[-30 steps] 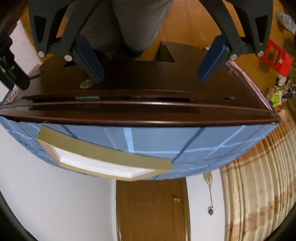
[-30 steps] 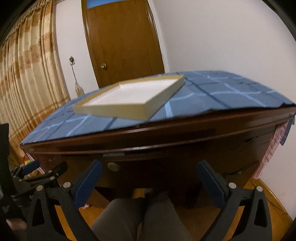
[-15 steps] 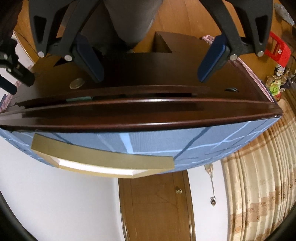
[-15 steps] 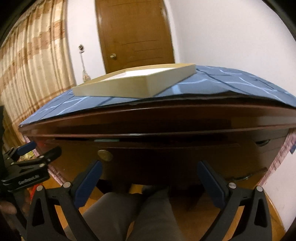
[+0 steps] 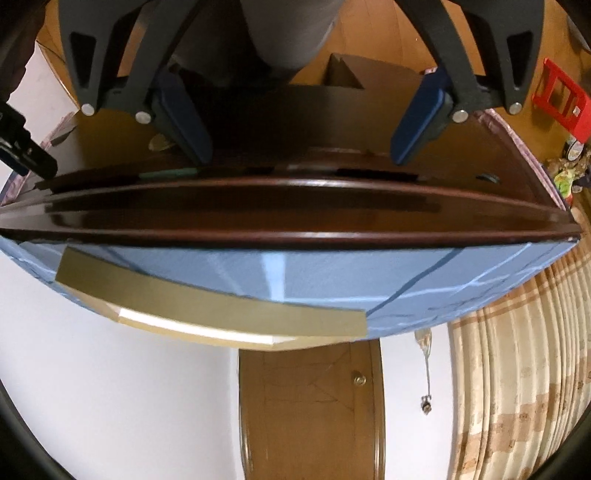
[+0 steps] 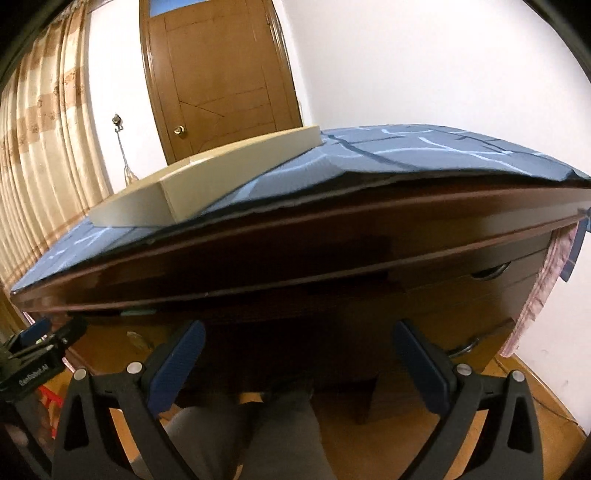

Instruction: Take underwear out of drawer

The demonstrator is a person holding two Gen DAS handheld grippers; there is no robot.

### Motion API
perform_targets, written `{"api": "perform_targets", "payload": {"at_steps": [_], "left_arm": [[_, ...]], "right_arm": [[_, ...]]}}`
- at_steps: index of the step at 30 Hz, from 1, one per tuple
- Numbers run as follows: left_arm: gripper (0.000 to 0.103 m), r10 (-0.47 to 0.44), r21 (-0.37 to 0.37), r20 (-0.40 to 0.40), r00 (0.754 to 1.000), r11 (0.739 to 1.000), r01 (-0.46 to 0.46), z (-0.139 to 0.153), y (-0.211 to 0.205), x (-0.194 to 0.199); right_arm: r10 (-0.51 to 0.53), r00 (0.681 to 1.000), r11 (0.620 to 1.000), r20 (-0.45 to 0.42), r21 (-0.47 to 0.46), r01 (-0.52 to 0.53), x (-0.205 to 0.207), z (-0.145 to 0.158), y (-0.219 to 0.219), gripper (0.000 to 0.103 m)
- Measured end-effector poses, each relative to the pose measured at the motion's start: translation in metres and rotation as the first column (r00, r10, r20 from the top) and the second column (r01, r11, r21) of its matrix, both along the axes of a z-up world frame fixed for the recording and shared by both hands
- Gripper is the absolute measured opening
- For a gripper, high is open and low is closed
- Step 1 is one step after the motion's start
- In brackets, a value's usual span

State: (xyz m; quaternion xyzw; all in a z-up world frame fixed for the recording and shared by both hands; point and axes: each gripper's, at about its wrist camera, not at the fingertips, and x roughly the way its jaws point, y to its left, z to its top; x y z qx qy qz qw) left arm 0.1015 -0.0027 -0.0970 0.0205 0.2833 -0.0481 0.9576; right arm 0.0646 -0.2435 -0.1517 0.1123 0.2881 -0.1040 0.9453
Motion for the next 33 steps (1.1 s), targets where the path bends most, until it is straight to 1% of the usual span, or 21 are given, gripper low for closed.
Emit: {"api": "perform_targets", "payload": {"at_steps": [3, 5, 7, 8, 12, 17, 19, 22, 24, 25, 28, 33], "left_arm": [[0.097, -0.008, 0.002, -0.009, 1.0, 1.0, 0.008, -0.001, -0.007, 0.007], [0.095, -0.001, 0.001, -0.01, 1.0, 1.0, 0.001, -0.002, -0.008, 0.009], [0.094, 0.009, -0.007, -0.016, 1.0, 1.0, -0.009, -0.004, -0.007, 0.013], [0.094, 0.011, -0.011, -0.016, 1.0, 1.0, -0.011, -0.004, -0.007, 0.012], [0.093, 0.032, -0.007, -0.015, 0.999, 0.999, -0.032, -0.008, -0.008, 0.015], [0.093, 0.046, -0.01, -0.034, 0.998, 0.999, -0.046, -0.014, -0.009, 0.021], [0.094, 0.048, -0.016, -0.028, 0.998, 0.999, -0.048, -0.014, -0.009, 0.021], [0.095, 0.052, 0.011, -0.012, 0.999, 0.999, -0.052, -0.013, -0.013, 0.019], [0.095, 0.051, 0.022, -0.01, 0.999, 0.998, -0.05, -0.013, -0.014, 0.018], [0.095, 0.052, 0.019, -0.011, 0.999, 0.998, -0.052, -0.013, -0.014, 0.018], [0.095, 0.05, -0.002, -0.022, 0.999, 0.999, -0.05, -0.013, -0.014, 0.02], [0.096, 0.047, 0.006, -0.022, 0.999, 0.999, -0.047, -0.013, -0.018, 0.02]], "right_arm": [[0.045, 0.999, 0.998, 0.001, -0.039, -0.045, 0.005, 0.003, 0.007, 0.102], [0.07, 0.998, 0.997, 0.008, -0.035, -0.07, 0.008, 0.005, 0.008, 0.098], [0.085, 0.996, 0.996, 0.006, -0.029, -0.085, 0.013, 0.004, 0.007, 0.091], [0.087, 0.996, 0.996, 0.006, -0.024, -0.087, 0.016, 0.003, 0.005, 0.09], [0.071, 0.997, 0.997, 0.019, -0.027, -0.071, 0.018, 0.003, -0.005, 0.087], [0.04, 0.999, 0.998, -0.003, -0.044, -0.041, 0.02, 0.005, -0.02, 0.087], [0.015, 1.0, 0.999, -0.007, -0.046, -0.015, 0.019, 0.005, -0.028, 0.087], [-0.006, 0.999, 1.0, -0.041, -0.004, 0.006, 0.023, 0.0, -0.041, 0.087], [0.001, 0.999, 0.999, -0.047, 0.047, 0.001, 0.023, -0.003, -0.047, 0.087], [0.006, 0.998, 0.998, -0.058, 0.06, -0.002, 0.023, -0.005, -0.049, 0.087], [0.032, 0.998, 0.995, -0.051, 0.096, -0.027, 0.023, -0.005, -0.05, 0.087], [0.052, 0.998, 0.993, -0.044, 0.106, -0.047, 0.027, -0.005, -0.053, 0.087]]}}
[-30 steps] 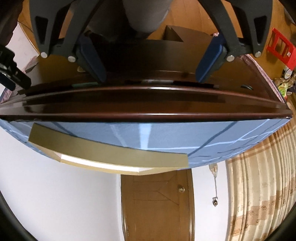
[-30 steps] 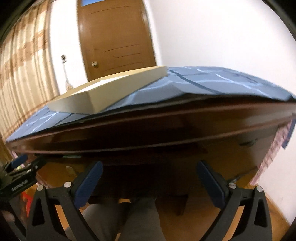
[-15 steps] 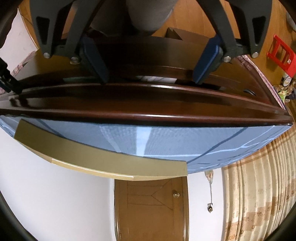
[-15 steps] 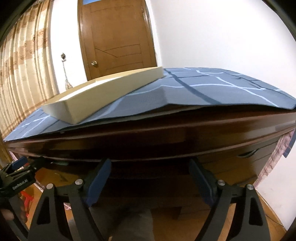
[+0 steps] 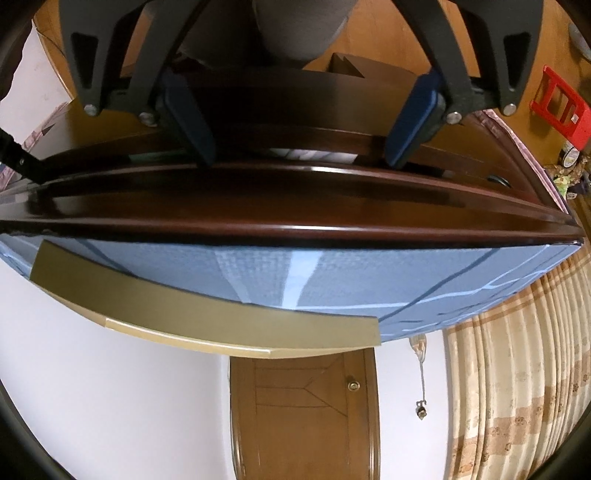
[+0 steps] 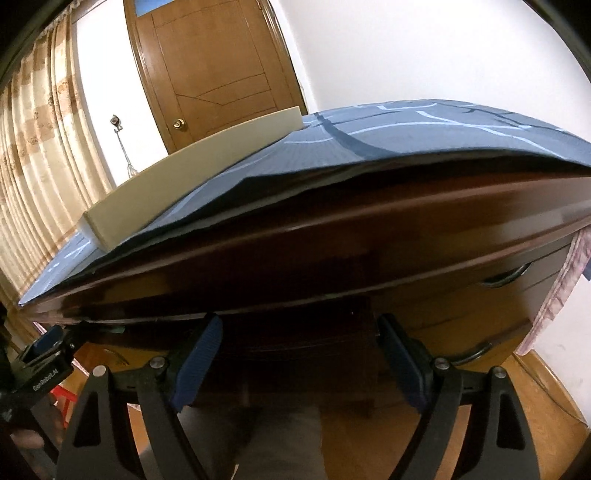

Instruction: Take underwear out of drawer

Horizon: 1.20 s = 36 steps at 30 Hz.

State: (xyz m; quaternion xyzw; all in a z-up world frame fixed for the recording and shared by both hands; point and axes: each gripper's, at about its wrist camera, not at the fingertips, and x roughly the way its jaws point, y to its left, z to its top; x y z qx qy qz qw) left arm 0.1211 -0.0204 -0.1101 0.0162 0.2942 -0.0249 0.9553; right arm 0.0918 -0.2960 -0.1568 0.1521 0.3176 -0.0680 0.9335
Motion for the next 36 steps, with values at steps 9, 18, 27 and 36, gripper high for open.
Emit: {"api": "perform_targets", "payload": {"at_steps": [9, 18, 27, 36], "left_arm": [[0.097, -0.003, -0.011, -0.017, 1.0, 1.0, 0.003, 0.0, 0.0, 0.002], [0.097, -0.02, 0.001, -0.016, 1.0, 1.0, 0.02, 0.0, 0.002, -0.001], [0.097, -0.06, 0.02, -0.022, 0.998, 0.998, 0.06, 0.001, -0.001, -0.009], [0.096, -0.063, 0.038, -0.033, 0.997, 0.997, 0.064, 0.003, 0.0, -0.009]], "right_arm": [[0.04, 0.999, 0.999, -0.025, -0.025, -0.04, -0.003, 0.0, 0.003, 0.086], [0.028, 0.999, 0.999, -0.041, -0.041, -0.03, -0.001, 0.003, 0.005, 0.086], [0.023, 0.999, 0.998, -0.049, -0.052, -0.025, -0.013, 0.007, 0.011, 0.085], [0.054, 0.999, 0.998, -0.008, -0.015, -0.054, -0.001, 0.014, -0.003, 0.084]]}}
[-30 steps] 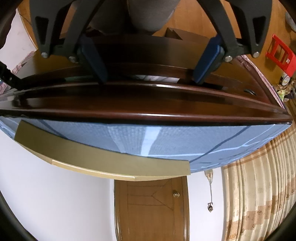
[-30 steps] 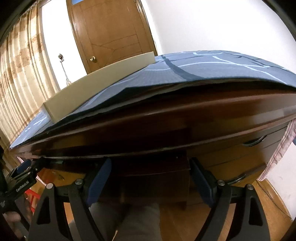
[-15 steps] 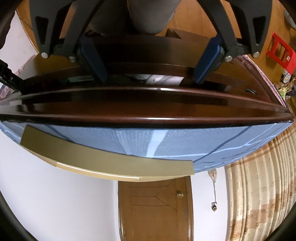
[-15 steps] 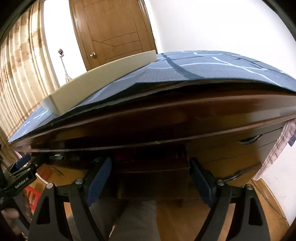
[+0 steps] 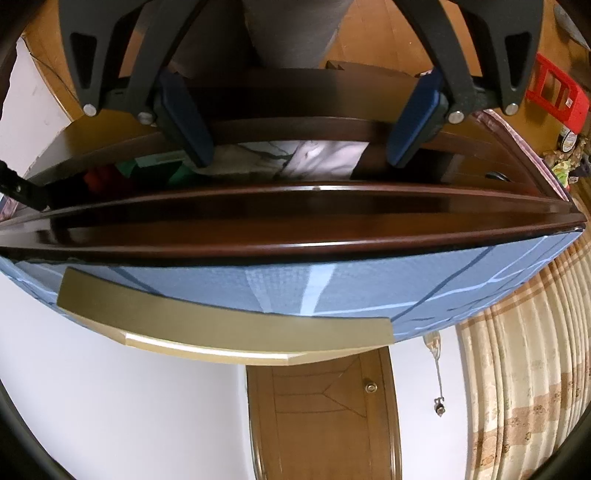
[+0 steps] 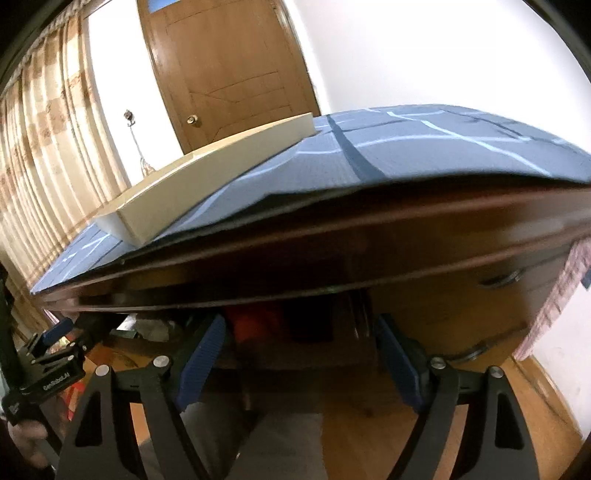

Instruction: Take underwear out of drawer

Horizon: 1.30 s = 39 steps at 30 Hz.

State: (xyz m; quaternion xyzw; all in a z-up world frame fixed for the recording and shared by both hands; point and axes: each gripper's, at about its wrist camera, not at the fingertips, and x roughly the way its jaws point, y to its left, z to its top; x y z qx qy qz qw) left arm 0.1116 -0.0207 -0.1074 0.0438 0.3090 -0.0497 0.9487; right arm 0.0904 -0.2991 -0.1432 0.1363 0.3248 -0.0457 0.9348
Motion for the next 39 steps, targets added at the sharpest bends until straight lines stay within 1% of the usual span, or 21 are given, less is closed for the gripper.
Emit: {"api": "perform_targets", "payload": {"at_steps": [3, 5, 7, 9, 11, 13, 15, 24, 32, 39], "left_arm": [[0.096, 0.006, -0.006, 0.002, 1.0, 1.0, -0.006, 0.0, 0.0, 0.001], [0.096, 0.01, -0.011, -0.003, 1.0, 1.0, -0.01, -0.001, 0.0, 0.001], [0.096, 0.008, -0.017, -0.009, 1.0, 1.0, -0.009, 0.0, 0.001, 0.001], [0.096, 0.005, -0.01, -0.008, 1.0, 1.0, -0.006, 0.0, 0.001, 0.001], [0.096, 0.01, -0.005, -0.008, 1.0, 1.0, -0.01, 0.0, 0.002, 0.002], [0.096, 0.017, -0.017, -0.018, 1.0, 1.0, -0.018, -0.001, 0.003, 0.005], [0.096, 0.026, -0.036, -0.03, 0.999, 0.999, -0.027, -0.003, 0.004, 0.008], [0.096, 0.011, -0.034, -0.034, 0.999, 0.999, -0.012, -0.003, 0.006, 0.003], [0.096, -0.027, -0.012, -0.033, 0.999, 1.0, 0.027, -0.002, 0.011, -0.012], [0.096, -0.039, -0.004, -0.042, 0.998, 0.999, 0.039, -0.002, 0.012, -0.024]], "right_arm": [[0.002, 1.0, 0.999, -0.018, -0.043, -0.003, 0.006, -0.001, 0.005, 0.084], [-0.006, 0.999, 0.997, -0.037, -0.075, 0.003, 0.007, -0.003, 0.009, 0.081], [-0.008, 0.998, 0.996, -0.055, -0.093, 0.003, 0.007, -0.004, 0.013, 0.08], [-0.007, 0.998, 0.998, -0.066, -0.069, 0.003, 0.01, -0.004, 0.009, 0.079], [-0.007, 0.997, 1.0, -0.071, -0.011, 0.006, 0.01, -0.007, 0.0, 0.079], [-0.008, 0.998, 1.0, -0.068, 0.012, 0.009, 0.01, -0.01, -0.004, 0.079], [-0.008, 0.997, 1.0, -0.071, 0.012, 0.009, 0.01, -0.01, -0.004, 0.079], [-0.02, 0.994, 1.0, -0.105, 0.008, 0.021, 0.004, -0.011, 0.001, 0.079], [-0.021, 0.994, 1.0, -0.105, 0.001, 0.022, -0.013, -0.011, 0.005, 0.079], [-0.02, 0.994, 1.0, -0.106, -0.001, 0.02, -0.023, -0.011, 0.007, 0.079]]}}
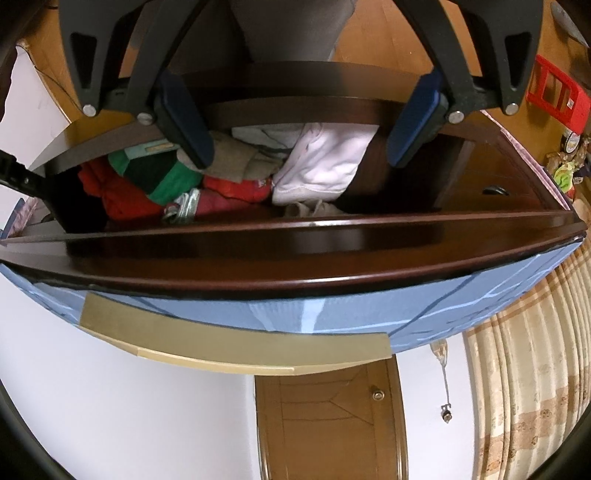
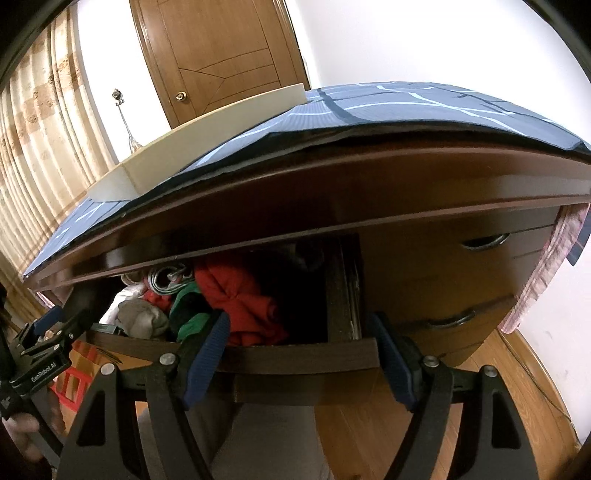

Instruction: Take underwear out of drawer

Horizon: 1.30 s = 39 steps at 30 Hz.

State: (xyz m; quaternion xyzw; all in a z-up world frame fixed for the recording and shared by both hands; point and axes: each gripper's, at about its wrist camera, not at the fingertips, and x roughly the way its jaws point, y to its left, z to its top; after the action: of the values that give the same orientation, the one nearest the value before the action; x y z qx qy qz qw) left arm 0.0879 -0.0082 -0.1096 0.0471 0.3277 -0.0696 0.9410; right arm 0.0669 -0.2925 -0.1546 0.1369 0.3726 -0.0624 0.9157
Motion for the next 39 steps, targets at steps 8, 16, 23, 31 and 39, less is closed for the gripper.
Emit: {"api": "perform_targets", "payload": {"at_steps": [8, 16, 23, 31, 39], "left_arm": [[0.096, -0.009, -0.009, 0.006, 1.0, 1.0, 0.009, -0.003, 0.007, -0.022], [0.096, -0.019, -0.001, 0.012, 1.0, 1.0, 0.019, -0.003, 0.009, -0.044], [0.096, -0.027, -0.031, -0.008, 1.0, 0.999, 0.026, -0.004, 0.015, -0.052], [0.096, -0.07, -0.013, -0.023, 0.997, 0.997, 0.07, -0.001, 0.018, -0.059], [0.096, -0.119, 0.035, -0.022, 0.993, 0.992, 0.12, 0.005, 0.019, -0.068]], "right_arm": [[-0.002, 1.0, 1.0, -0.01, -0.005, 0.002, -0.018, 0.001, 0.003, 0.079], [-0.001, 1.0, 1.0, -0.012, -0.008, 0.0, -0.033, 0.002, 0.003, 0.079], [0.0, 1.0, 1.0, -0.01, -0.014, 0.0, -0.044, 0.002, 0.004, 0.079], [0.007, 1.0, 1.0, -0.009, -0.015, -0.008, -0.053, 0.003, 0.002, 0.079], [0.016, 1.0, 1.0, -0.02, -0.017, -0.017, -0.059, 0.005, 0.001, 0.079]]}}
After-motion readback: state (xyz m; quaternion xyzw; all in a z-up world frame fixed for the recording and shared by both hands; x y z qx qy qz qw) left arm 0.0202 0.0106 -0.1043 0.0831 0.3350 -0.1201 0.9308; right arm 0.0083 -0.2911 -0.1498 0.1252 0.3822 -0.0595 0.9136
